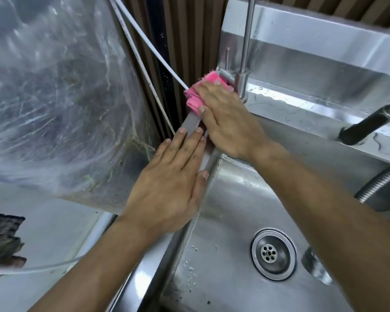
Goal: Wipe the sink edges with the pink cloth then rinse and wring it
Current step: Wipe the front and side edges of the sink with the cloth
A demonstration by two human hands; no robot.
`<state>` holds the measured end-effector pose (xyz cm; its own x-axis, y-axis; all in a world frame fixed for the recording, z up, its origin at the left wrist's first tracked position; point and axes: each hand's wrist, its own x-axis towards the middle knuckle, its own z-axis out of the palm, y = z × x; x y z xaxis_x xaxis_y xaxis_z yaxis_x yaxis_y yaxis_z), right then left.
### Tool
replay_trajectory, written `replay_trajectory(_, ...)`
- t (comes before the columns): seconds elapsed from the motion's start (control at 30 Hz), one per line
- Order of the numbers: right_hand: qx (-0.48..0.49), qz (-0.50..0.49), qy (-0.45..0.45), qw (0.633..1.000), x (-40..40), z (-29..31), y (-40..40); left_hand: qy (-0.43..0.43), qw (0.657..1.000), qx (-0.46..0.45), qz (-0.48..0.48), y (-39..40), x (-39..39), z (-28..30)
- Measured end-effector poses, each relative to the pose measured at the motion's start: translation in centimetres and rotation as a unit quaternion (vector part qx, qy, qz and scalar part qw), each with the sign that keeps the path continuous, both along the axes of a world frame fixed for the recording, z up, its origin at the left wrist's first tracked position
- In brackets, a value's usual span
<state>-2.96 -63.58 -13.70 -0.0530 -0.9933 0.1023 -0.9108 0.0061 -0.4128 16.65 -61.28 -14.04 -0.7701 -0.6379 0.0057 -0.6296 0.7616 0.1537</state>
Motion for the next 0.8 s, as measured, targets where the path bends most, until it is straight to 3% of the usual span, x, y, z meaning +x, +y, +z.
replay_trajectory(0.13,-0.002,-0.014,0.008,1.000,0.3,-0.5,1.6,0.013,1.000,-0.009,-0.007,-0.2,0.0,-0.2)
replay_trajectory(0.37,0.025,-0.033,0.041,0.998,0.1,0.7,-3.9,0.023,1.000,-0.015,-0.006,-0.2,-0.2,-0.6)
replay_trajectory(0.6,0.011,-0.050,0.011,0.999,1.3,-0.6,2.3,0.022,1.000,-0.005,0.000,-0.1,-0.2,-0.5)
replay_trajectory(0.8,0.013,-0.041,0.055,0.998,0.6,0.3,-2.9,0.001,1.000,-0.015,0.003,-0.1,-0.5,-0.5)
